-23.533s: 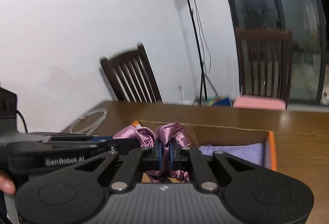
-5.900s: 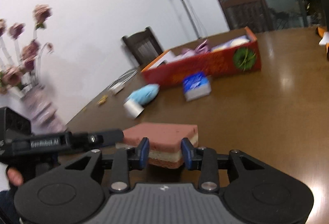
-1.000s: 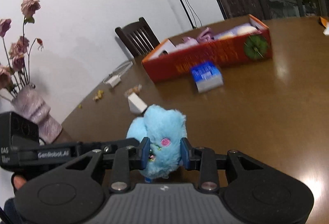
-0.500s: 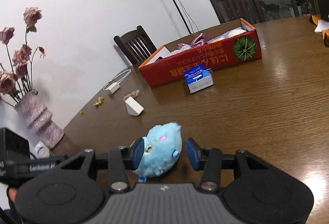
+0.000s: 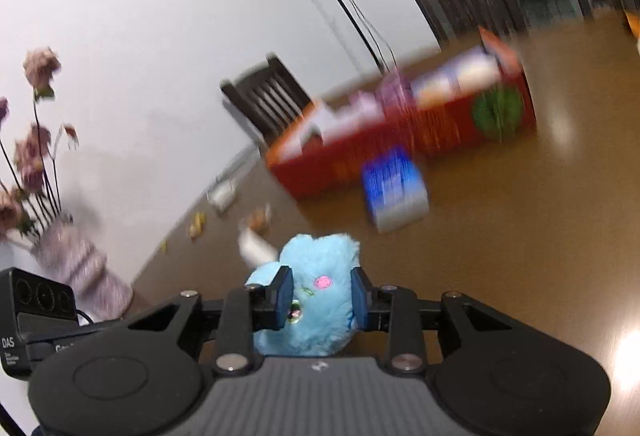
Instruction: Organize soft objects
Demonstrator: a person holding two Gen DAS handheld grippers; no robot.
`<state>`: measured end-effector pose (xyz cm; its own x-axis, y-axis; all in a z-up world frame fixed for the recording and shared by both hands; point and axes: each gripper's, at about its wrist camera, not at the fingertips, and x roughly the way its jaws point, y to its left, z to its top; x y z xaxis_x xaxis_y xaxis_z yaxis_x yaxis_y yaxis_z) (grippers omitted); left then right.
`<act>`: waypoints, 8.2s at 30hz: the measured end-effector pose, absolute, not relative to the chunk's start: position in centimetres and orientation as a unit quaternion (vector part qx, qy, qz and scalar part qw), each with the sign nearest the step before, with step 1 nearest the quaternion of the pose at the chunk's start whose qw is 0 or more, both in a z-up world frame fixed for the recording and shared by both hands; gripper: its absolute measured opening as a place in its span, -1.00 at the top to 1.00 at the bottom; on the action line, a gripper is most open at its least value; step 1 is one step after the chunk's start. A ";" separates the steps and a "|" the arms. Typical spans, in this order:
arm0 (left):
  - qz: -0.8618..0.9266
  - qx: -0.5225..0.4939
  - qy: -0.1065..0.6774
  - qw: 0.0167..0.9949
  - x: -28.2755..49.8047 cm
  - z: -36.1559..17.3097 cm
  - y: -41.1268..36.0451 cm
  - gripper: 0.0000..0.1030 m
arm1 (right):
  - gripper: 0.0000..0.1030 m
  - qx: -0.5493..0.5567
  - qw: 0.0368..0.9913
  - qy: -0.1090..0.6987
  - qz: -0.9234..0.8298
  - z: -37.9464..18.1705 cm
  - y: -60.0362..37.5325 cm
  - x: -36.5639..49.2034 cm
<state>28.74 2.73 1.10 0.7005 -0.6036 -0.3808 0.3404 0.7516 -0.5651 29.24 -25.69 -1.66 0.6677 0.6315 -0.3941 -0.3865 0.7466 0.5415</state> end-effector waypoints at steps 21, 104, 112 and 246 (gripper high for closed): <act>-0.183 -0.083 0.330 0.922 46.2 1.2 -1.4 0.26 | 0.48 0.058 0.913 0.338 0.220 -3.3 -20.6 52.9; -0.219 -0.143 0.334 0.906 26.3 -3.6 -1.4 0.14 | -0.09 0.114 0.911 0.289 0.271 -5.2 -27.8 26.8; -0.203 -0.191 0.356 0.892 28.1 -4.6 -0.5 0.35 | 0.39 0.170 0.888 0.330 0.270 -7.0 -27.1 28.6; -0.079 -0.072 0.218 0.970 15.6 1.1 6.2 0.72 | 0.59 0.103 0.923 0.258 0.265 -2.9 -22.3 20.2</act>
